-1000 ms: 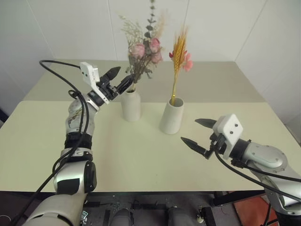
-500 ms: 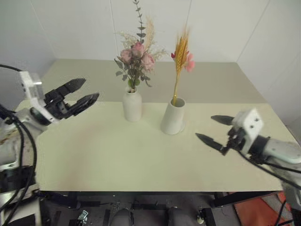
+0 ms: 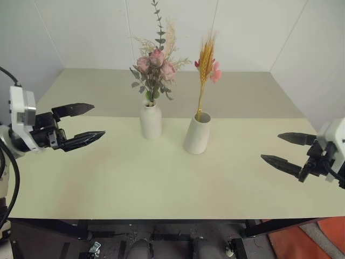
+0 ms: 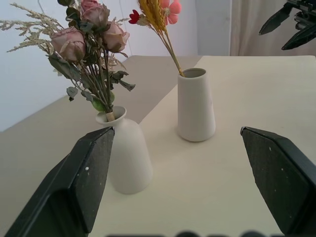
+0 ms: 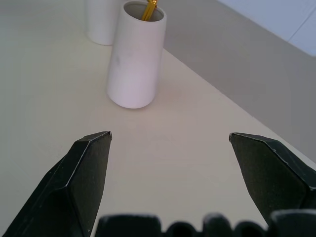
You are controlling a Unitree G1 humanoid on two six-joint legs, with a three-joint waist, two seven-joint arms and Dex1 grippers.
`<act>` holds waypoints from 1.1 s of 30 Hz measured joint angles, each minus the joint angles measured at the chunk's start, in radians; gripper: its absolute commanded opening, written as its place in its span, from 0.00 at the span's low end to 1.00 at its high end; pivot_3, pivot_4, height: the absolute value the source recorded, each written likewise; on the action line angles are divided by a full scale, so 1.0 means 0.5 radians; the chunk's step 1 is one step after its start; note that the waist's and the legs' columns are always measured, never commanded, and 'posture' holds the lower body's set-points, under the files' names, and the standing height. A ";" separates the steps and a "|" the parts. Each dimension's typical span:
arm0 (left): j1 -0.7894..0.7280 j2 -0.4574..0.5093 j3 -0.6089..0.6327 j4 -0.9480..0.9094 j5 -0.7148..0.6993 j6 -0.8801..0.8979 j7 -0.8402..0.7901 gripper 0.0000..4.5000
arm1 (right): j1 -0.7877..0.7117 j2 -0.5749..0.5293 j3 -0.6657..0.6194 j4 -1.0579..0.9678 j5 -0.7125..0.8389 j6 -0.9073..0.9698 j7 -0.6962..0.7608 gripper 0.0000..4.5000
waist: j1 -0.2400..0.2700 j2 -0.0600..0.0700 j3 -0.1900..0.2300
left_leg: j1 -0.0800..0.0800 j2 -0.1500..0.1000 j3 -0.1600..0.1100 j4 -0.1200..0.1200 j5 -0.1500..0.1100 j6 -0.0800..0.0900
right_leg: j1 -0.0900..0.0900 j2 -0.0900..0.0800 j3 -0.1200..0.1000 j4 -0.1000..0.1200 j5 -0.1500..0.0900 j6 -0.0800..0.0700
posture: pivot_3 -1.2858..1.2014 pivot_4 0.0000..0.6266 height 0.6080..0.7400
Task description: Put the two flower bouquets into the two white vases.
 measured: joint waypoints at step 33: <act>0.489 -0.005 0.366 -0.509 -0.106 0.299 0.252 0.99 | -0.498 -0.082 0.450 0.333 -0.003 0.003 0.109 1.00 | -0.010 0.001 0.000 | -0.001 0.004 0.004 -0.001 0.000 0.000 | -0.004 0.002 0.002 0.000 0.000 -0.001 | 0.52 0.24 1.00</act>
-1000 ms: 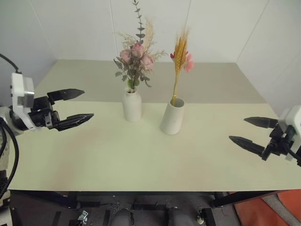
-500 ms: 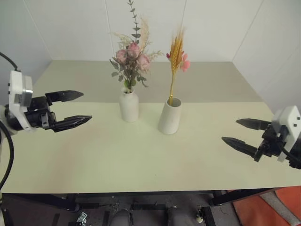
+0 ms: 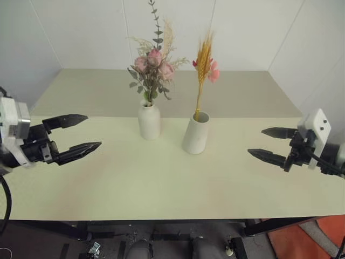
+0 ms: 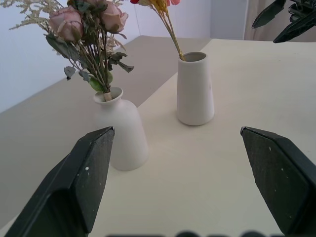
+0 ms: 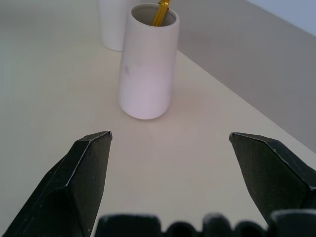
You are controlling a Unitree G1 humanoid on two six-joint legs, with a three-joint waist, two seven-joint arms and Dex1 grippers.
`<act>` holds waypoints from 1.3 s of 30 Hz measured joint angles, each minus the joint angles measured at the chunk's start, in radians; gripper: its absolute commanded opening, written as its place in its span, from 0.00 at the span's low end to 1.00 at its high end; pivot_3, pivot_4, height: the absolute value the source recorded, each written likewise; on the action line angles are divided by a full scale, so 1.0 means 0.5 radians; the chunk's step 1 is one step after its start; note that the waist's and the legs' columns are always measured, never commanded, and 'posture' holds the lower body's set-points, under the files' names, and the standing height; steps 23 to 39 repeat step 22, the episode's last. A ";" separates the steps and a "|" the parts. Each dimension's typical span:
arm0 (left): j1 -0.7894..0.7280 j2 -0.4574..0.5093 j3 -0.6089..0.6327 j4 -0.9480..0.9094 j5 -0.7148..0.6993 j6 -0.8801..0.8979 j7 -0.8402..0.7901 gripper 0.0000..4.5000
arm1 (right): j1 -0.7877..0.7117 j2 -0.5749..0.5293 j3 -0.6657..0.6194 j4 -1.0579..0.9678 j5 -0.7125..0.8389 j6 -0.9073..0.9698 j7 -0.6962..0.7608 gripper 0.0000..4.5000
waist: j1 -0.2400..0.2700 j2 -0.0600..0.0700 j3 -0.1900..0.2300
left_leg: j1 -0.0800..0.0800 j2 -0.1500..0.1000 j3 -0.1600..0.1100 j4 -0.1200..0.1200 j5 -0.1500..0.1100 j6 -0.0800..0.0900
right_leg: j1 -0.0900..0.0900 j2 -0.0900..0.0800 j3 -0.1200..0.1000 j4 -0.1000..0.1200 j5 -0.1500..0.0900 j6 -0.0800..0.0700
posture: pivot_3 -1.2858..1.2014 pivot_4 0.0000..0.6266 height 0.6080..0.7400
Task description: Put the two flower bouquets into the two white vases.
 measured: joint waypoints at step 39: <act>-0.985 -0.210 -0.769 0.798 0.251 -0.430 -0.383 0.99 | 0.314 0.037 -0.362 -0.447 0.053 0.195 -0.312 1.00 | -0.004 0.000 -0.001 | -0.002 -0.002 -0.001 0.001 0.000 0.000 | 0.001 0.000 0.000 0.000 0.000 0.001 | 0.52 0.24 1.00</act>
